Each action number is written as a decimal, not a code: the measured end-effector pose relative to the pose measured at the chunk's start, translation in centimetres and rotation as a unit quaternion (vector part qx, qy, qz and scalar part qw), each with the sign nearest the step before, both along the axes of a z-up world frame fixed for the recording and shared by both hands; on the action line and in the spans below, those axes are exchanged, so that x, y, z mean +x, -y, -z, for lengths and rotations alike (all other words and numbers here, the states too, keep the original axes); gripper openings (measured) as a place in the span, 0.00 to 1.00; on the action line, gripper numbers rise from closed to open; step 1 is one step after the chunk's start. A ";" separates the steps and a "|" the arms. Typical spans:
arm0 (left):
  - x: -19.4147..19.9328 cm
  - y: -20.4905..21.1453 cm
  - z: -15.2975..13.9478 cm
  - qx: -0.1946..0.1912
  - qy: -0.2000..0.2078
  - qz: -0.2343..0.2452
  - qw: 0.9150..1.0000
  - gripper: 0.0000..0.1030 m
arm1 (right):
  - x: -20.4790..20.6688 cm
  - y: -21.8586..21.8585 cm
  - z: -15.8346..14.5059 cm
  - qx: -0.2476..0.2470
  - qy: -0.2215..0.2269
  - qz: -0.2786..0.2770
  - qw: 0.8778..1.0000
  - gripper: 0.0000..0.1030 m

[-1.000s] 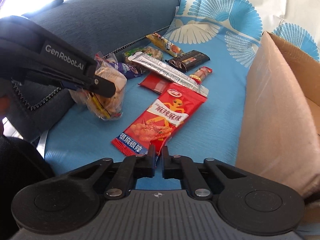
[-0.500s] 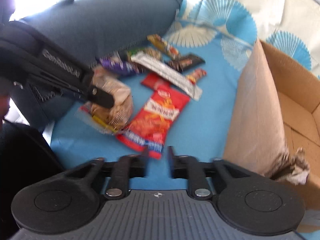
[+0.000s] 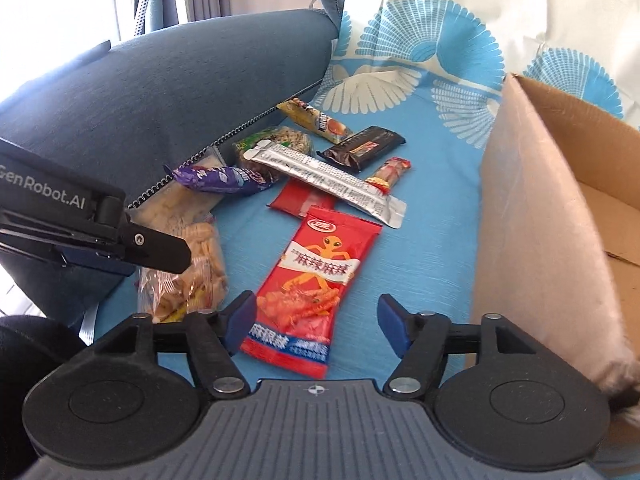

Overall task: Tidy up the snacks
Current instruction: 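Grasp the red spicy strip bag with the right tool while the left tool grasps the cookie bag, then carry the red bag with the right tool while the left tool carries the cookie bag to the box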

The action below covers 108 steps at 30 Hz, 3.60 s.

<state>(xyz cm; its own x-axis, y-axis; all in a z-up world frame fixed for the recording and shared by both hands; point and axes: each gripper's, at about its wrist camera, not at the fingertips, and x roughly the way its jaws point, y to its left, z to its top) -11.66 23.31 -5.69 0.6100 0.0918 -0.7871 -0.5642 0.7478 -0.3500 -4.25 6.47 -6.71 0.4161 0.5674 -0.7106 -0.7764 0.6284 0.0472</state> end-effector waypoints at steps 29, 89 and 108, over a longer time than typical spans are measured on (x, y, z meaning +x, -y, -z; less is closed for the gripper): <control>3.7 0.0 2.1 -0.008 -0.078 0.001 0.997 0.77 | 0.5 -1.0 1.4 -0.055 0.015 0.001 0.998 0.43; -0.4 3.3 -3.1 0.075 0.117 0.061 0.988 0.54 | 0.7 21.2 -14.5 0.106 0.203 0.180 0.957 0.31; 9.1 14.1 -9.7 0.147 0.148 0.149 0.967 0.54 | 6.2 28.3 -10.9 0.199 0.105 0.243 0.944 0.30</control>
<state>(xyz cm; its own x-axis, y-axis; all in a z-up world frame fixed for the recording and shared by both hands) -2.60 9.21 3.98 0.8385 0.0715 -0.5402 -0.2167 0.9533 -0.2103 1.96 -21.86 4.17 0.8039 0.4774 -0.3546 -0.4195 0.8779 0.2309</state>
